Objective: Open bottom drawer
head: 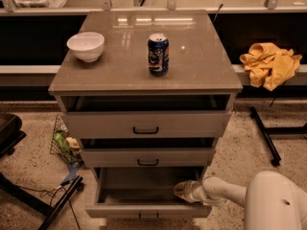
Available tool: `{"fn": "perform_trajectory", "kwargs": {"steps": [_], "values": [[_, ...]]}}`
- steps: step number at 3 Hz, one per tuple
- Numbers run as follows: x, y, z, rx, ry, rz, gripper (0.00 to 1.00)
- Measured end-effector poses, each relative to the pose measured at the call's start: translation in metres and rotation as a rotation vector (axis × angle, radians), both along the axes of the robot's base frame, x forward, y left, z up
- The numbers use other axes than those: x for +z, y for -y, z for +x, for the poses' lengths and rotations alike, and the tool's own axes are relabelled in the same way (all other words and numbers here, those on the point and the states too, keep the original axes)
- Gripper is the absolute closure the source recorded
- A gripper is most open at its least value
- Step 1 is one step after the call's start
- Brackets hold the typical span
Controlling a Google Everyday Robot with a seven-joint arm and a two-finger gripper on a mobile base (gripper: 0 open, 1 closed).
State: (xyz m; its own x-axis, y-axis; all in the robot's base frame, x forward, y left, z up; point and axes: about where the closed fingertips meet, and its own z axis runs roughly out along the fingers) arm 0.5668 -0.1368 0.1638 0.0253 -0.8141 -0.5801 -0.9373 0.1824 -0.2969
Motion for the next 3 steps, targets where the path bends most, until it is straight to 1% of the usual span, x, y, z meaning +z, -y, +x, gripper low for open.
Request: {"fn": "perform_trajectory", "kwargs": {"steps": [1,2,3], "values": [[-0.001,-0.002,-0.001,0.001,0.000,0.002,1.00],[-0.006,-0.003,-0.007,-0.003,-0.017,0.001,1.00],[-0.012,0.007,-0.043,-0.021,-0.088,-0.013,1.00]]}}
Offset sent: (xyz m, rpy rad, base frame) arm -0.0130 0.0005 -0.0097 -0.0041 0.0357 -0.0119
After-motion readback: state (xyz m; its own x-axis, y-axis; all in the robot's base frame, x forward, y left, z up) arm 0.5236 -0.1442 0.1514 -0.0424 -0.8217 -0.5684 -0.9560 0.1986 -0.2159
